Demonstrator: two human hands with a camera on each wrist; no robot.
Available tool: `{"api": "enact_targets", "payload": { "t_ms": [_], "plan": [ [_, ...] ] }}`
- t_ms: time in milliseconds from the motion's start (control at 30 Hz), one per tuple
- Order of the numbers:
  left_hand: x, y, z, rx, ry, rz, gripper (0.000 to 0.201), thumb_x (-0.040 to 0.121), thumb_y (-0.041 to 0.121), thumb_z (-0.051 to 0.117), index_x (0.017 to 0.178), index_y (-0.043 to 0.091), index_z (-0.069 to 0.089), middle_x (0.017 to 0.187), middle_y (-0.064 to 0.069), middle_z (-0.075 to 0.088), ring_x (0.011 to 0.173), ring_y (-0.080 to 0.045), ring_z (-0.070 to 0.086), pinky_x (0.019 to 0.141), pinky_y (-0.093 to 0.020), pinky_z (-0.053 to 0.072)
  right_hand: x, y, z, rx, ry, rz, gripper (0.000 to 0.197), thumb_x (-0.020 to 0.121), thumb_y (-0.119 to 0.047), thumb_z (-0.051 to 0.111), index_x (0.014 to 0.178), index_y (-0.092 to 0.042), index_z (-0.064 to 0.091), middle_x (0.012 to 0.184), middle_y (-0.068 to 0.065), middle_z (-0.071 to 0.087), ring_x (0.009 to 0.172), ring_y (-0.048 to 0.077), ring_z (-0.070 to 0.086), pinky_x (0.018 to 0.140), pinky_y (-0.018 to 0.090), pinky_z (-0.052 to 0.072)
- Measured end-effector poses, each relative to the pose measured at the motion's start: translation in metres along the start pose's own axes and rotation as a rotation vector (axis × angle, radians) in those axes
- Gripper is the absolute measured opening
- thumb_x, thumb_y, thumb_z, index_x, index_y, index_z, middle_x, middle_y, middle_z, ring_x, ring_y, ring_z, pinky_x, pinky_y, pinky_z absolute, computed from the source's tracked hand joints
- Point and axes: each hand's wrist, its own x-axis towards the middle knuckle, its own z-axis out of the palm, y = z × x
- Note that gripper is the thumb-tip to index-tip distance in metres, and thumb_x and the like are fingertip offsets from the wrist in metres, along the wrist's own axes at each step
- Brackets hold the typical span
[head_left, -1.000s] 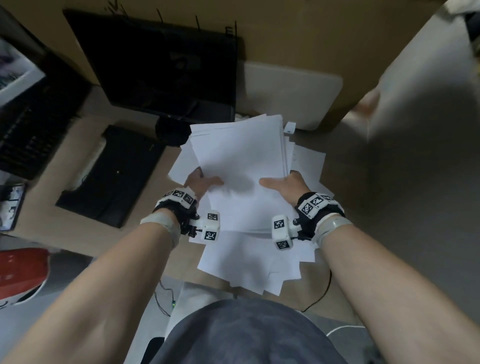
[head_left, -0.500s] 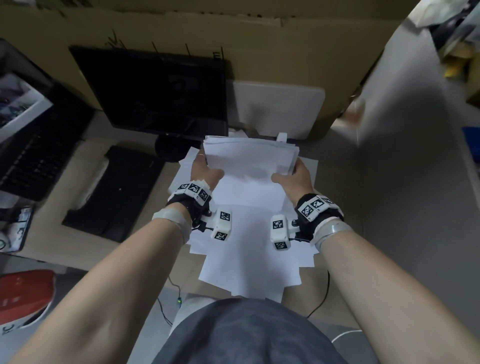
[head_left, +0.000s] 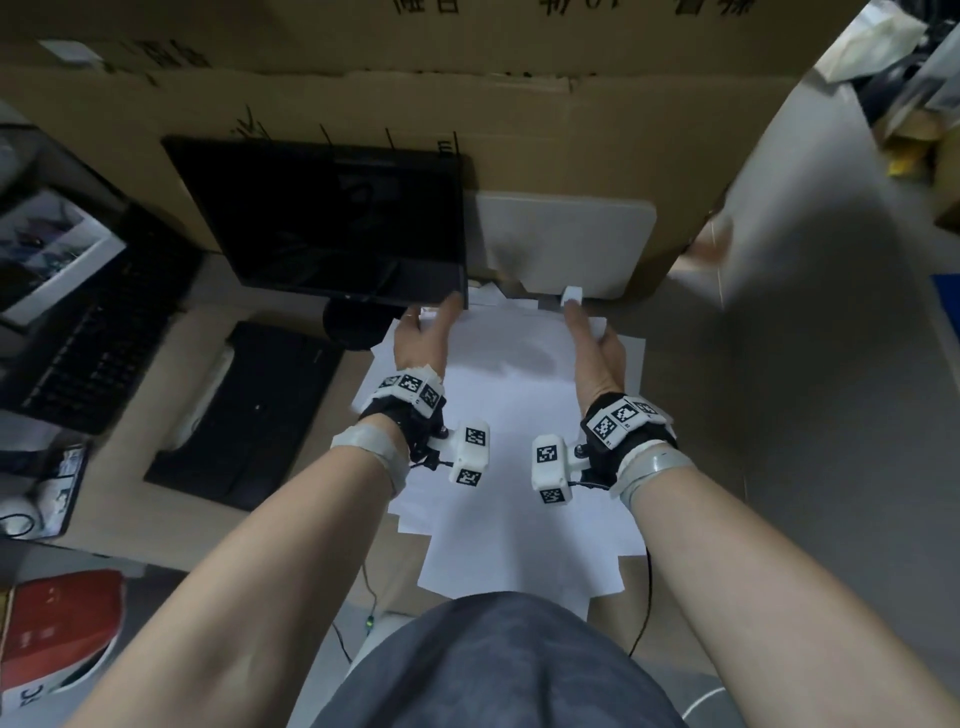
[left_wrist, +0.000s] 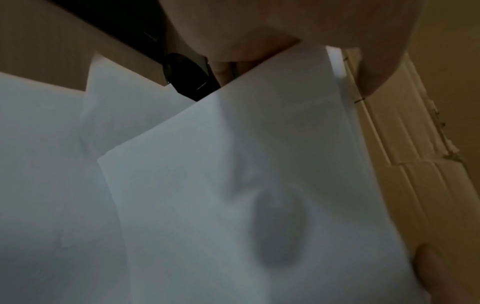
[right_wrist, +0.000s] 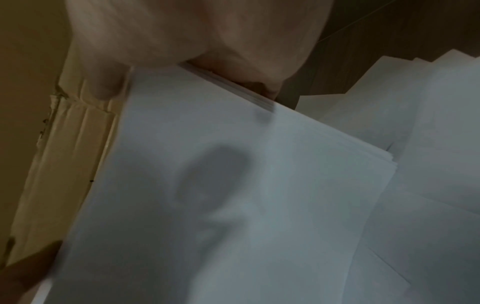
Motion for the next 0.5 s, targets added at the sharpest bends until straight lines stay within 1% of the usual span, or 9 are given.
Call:
{"api": "enact_targets", "payload": {
  "t_ms": [100,133,200,267,300,367,400,433,500],
  "plan": [
    [0.000,0.001,0.004,0.024,-0.004,-0.038,0.092,0.062,0.060,0.065,0.137,0.010,0.048,0.134,-0.013,0.055,0.122,-0.031,0.052,0.104,-0.042,0.042,0.004,-0.001,0.006,0.035,0.044,0.001,0.070,0.069,-0.067,0.065,0.125,-0.026,0.060,0.125,0.000,0.063,0.116,0.025,0.057,0.105,0.046,0.042],
    [-0.002,0.002,0.004,0.001,-0.003,-0.050,0.090,0.063,0.059,0.065,0.137,0.010,0.048,0.133,-0.014,0.055,0.121,-0.031,0.053,0.103,-0.041,0.042,0.005,-0.001,0.006,0.058,0.052,0.011,0.069,0.071,-0.064,0.065,0.127,-0.025,0.058,0.128,0.001,0.061,0.119,0.026,0.056,0.105,0.044,0.041],
    [-0.003,0.002,0.006,-0.010,-0.001,-0.078,0.081,0.076,0.051,0.066,0.143,0.012,0.041,0.137,-0.013,0.052,0.124,-0.029,0.050,0.103,-0.038,0.040,0.007,0.001,0.005,0.081,0.046,0.026,0.076,0.080,-0.058,0.064,0.144,-0.022,0.043,0.144,0.001,0.048,0.132,0.024,0.046,0.108,0.037,0.035],
    [0.000,0.000,0.005,-0.025,-0.020,-0.113,0.081,0.085,0.048,0.064,0.150,0.014,0.029,0.143,-0.011,0.046,0.129,-0.027,0.046,0.108,-0.038,0.036,0.004,0.001,0.006,0.099,0.004,0.016,0.088,0.079,-0.062,0.064,0.150,-0.021,0.033,0.151,0.001,0.040,0.137,0.022,0.039,0.111,0.036,0.029],
    [0.000,-0.001,0.005,-0.039,-0.046,-0.126,0.084,0.084,0.050,0.064,0.151,0.014,0.027,0.143,-0.010,0.046,0.129,-0.027,0.046,0.109,-0.038,0.036,0.004,0.001,0.007,0.108,-0.015,0.023,0.094,0.072,-0.066,0.065,0.149,-0.022,0.035,0.150,0.001,0.042,0.136,0.024,0.041,0.113,0.039,0.030],
    [0.001,-0.005,0.005,-0.084,-0.068,-0.161,0.097,0.071,0.061,0.069,0.147,0.012,0.035,0.140,-0.010,0.050,0.125,-0.029,0.050,0.107,-0.040,0.038,0.009,0.005,0.006,0.118,-0.013,0.040,0.100,0.060,-0.069,0.067,0.145,-0.023,0.042,0.144,0.004,0.049,0.130,0.026,0.048,0.112,0.046,0.035],
    [0.002,-0.007,0.005,-0.097,-0.060,-0.165,0.104,0.062,0.066,0.070,0.144,0.011,0.040,0.139,-0.011,0.052,0.124,-0.030,0.052,0.108,-0.042,0.038,0.013,0.006,0.005,0.133,-0.007,0.048,0.099,0.058,-0.067,0.068,0.143,-0.022,0.045,0.142,0.005,0.052,0.128,0.026,0.050,0.111,0.048,0.037],
    [0.001,-0.007,0.004,-0.092,-0.048,-0.159,0.106,0.059,0.069,0.068,0.143,0.011,0.042,0.139,-0.012,0.052,0.126,-0.031,0.051,0.109,-0.042,0.037,0.015,0.006,0.003,0.134,0.003,0.059,0.098,0.058,-0.066,0.067,0.142,-0.020,0.046,0.142,0.006,0.052,0.128,0.025,0.051,0.111,0.047,0.037],
    [-0.005,-0.001,0.001,-0.056,-0.046,-0.111,0.094,0.074,0.065,0.065,0.146,0.011,0.037,0.144,-0.009,0.047,0.134,-0.028,0.043,0.111,-0.035,0.030,0.012,0.000,0.000,0.083,-0.002,0.037,0.095,0.064,-0.066,0.068,0.143,-0.019,0.045,0.142,0.002,0.051,0.126,0.021,0.050,0.111,0.042,0.035]
  ]
}}
